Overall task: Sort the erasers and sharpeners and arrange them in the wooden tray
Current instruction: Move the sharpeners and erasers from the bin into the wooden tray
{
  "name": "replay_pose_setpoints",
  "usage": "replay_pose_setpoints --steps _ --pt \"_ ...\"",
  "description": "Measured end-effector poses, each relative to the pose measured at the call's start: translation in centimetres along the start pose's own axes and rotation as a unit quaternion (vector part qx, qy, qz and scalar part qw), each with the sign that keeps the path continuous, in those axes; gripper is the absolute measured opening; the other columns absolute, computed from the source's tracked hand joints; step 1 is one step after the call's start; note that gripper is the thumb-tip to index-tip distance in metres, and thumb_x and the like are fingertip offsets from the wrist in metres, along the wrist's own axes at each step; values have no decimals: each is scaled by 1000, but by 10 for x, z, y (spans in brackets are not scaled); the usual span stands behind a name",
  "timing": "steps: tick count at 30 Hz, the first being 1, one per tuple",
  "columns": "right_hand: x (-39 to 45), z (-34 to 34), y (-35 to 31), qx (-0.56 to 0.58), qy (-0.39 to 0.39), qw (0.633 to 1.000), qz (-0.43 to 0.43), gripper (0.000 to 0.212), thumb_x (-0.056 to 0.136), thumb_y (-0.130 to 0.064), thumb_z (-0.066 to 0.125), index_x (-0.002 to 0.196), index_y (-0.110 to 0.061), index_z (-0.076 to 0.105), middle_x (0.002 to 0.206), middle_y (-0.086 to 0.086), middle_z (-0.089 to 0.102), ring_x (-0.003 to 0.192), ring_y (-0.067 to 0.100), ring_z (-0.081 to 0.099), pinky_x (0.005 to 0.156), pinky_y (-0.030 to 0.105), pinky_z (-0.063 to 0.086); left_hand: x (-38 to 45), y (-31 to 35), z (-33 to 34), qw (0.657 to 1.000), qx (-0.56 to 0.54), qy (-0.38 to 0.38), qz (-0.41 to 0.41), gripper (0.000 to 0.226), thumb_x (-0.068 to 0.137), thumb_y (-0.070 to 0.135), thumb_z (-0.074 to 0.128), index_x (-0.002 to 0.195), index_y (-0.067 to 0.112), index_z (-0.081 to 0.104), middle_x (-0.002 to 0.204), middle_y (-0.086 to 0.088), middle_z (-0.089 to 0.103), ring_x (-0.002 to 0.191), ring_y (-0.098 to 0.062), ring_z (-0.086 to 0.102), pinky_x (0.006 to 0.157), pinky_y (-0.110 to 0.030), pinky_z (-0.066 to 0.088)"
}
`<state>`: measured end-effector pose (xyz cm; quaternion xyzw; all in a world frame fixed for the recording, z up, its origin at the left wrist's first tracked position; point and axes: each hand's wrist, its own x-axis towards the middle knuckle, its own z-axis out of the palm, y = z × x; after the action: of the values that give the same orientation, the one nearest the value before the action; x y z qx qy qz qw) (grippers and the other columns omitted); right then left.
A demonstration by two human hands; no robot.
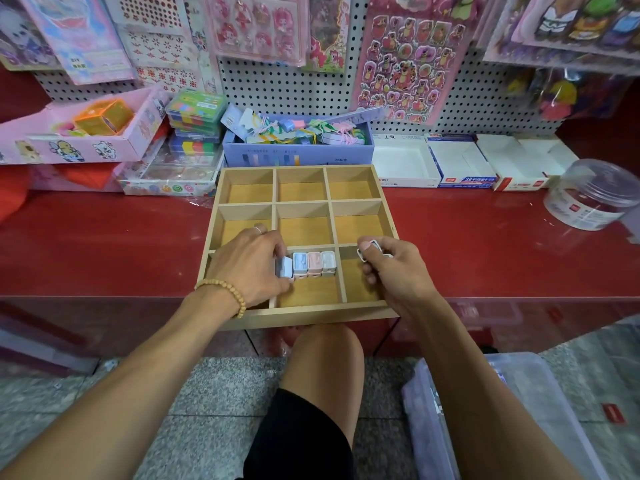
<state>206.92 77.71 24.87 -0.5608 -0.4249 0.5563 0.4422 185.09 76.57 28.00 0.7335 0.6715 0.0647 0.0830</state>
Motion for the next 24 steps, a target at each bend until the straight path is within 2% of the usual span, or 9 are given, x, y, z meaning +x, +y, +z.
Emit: replay_pose_setpoints --steps 4,8,15,20,24 --pt "-1 -1 -1 12 6 1000 0 11 98 -14 62 108 -10 62 57 -2 53 49 10 44 49 26 36 1 4 1 998 56 2 11 41 70 46 79 101 30 57 99 8 50 101 -13 53 71 -29 49" --pt "-2 -1 -1 -1 0 1000 5 10 96 -15 64 105 -11 63 57 -2 53 46 9 42 46 24 36 4 7 3 997 78 11 10 38 74 41 77 105 28 60 102 6 51 104 -15 54 67 -27 41" --pt "-4 -1 -2 -3 -6 1000 -2 10 96 -14 65 106 -11 64 57 -1 52 44 9 41 44 23 35 -4 5 6 996 77 41 20 36 85 42 68 117 27 65 115 4 54 112 -14 52 76 -29 47" --pt "-5 0 -3 -8 2 1000 11 18 97 -13 63 115 -9 63 57 -2 53 43 6 41 43 21 36 -1 4 8 998 50 26 23 32 84 35 71 115 29 68 111 6 52 110 -12 49 77 -28 48" --pt "-8 2 -6 -25 5 1000 0 17 95 -8 66 111 -5 62 63 -1 56 40 2 44 40 19 35 0 6 10 997 61 38 30 31 85 33 71 115 28 68 109 5 55 108 -14 49 78 -27 45"
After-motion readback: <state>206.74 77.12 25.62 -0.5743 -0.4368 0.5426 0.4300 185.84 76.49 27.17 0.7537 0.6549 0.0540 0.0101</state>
